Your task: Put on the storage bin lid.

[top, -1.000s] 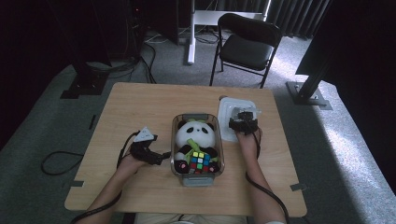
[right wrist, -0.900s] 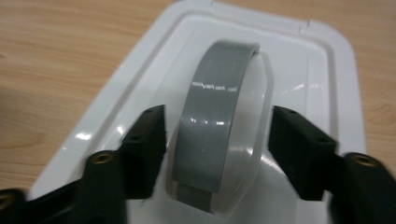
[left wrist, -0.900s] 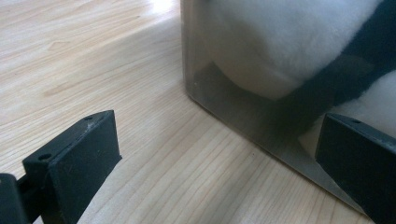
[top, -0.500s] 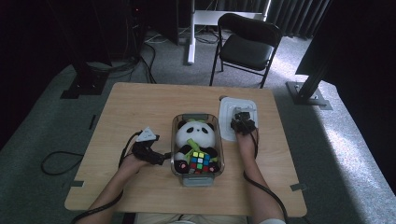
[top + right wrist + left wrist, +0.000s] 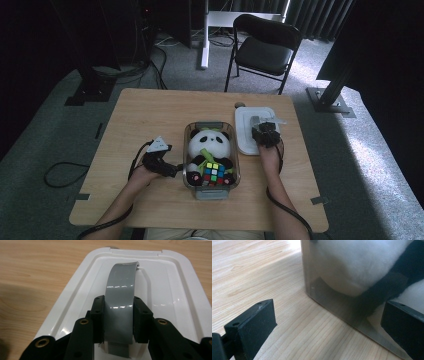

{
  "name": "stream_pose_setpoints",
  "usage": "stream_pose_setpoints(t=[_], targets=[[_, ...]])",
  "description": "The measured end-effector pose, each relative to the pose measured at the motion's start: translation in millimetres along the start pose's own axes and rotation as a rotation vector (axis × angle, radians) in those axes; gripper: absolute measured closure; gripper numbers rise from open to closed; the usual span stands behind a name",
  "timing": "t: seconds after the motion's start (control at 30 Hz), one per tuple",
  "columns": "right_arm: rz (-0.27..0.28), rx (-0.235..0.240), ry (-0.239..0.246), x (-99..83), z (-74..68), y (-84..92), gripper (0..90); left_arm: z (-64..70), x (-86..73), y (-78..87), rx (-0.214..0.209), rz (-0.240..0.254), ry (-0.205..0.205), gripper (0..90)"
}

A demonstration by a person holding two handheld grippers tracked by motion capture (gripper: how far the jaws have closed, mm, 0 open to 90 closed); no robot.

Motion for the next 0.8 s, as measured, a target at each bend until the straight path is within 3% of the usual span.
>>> stream_pose_setpoints(t=[0.47, 0.5, 0.63, 0.8], targets=[[0.095, 0.05, -0.036, 23.7, 3.6, 65.3, 67.3, 9.6, 0.9, -1.3, -0.006, -0.023, -0.032, 0.5], [0.111, 0.054, -0.019, 29.0, 1.2, 74.7, 67.3, 10.4, 1.5, -1.9, -0.005, -0.024, -0.033, 0.5], [0.13, 0.063, -0.004, 34.4, -1.8, 84.3, 67.3, 13.3, 3.4, -4.7, -0.005, -0.02, -0.037, 0.5], [0.192, 0.116, 0.021, 47.5, -16.3, 117.7, 67.3, 23.0, 11.1, -12.6, -0.023, -0.017, -0.058, 0.5]])
Point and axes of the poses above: each handheld gripper's, and its own axes: y roughly backward along the jaws, x roughly out of its top, z roughly to its right, the point moved 7 cm from there along -y, roughly forward along the jaws, and after that the axes turned 1 degree about -z, right-handed, at the moved point
